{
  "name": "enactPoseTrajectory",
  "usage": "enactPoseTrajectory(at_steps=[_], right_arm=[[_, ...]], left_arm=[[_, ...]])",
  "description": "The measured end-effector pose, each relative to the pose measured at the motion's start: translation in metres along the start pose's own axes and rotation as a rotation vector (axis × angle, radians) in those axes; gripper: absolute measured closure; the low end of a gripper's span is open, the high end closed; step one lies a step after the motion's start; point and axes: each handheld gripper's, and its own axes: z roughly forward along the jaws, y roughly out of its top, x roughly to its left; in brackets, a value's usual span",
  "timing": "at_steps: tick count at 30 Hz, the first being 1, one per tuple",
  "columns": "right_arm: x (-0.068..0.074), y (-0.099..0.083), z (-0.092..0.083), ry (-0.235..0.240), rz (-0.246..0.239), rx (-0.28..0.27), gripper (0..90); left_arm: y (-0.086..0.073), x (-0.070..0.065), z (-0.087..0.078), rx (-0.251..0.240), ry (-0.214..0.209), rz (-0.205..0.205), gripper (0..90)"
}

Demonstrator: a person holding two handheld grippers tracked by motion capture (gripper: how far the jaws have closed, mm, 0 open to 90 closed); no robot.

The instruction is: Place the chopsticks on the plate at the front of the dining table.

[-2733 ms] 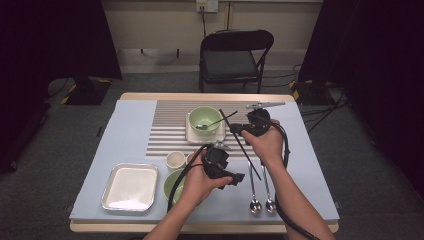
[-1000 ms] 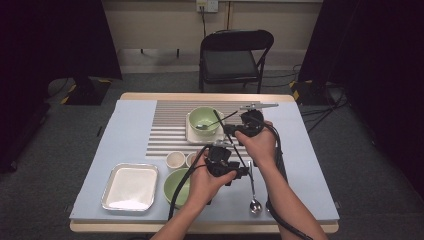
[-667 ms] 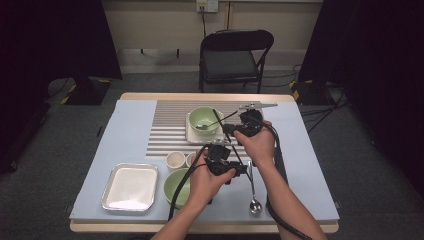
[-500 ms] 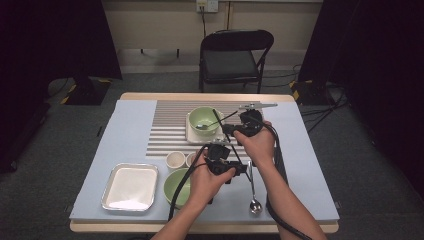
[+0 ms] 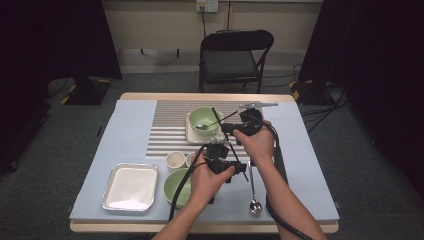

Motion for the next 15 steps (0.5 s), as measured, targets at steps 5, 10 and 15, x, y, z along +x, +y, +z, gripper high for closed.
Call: enactPoseTrajectory(at_steps=[5, 10, 15], right_arm=[[-0.006, 0.002, -0.007, 0.025, 0.046, -0.054, 86.1], [-0.011, 0.002, -0.013, 0.041, 0.058, -0.079, 84.3], [-0.014, 0.003, -0.017, 0.034, 0.054, -0.091, 82.2]], left_arm=[[0.002, 0.004, -0.007, 0.01, 0.016, -0.05, 78.1], [0.004, 0.005, -0.012, 0.02, 0.032, -0.072, 81.2], [0.005, 0.007, -0.017, 0.028, 0.047, -0.102, 83.5]])
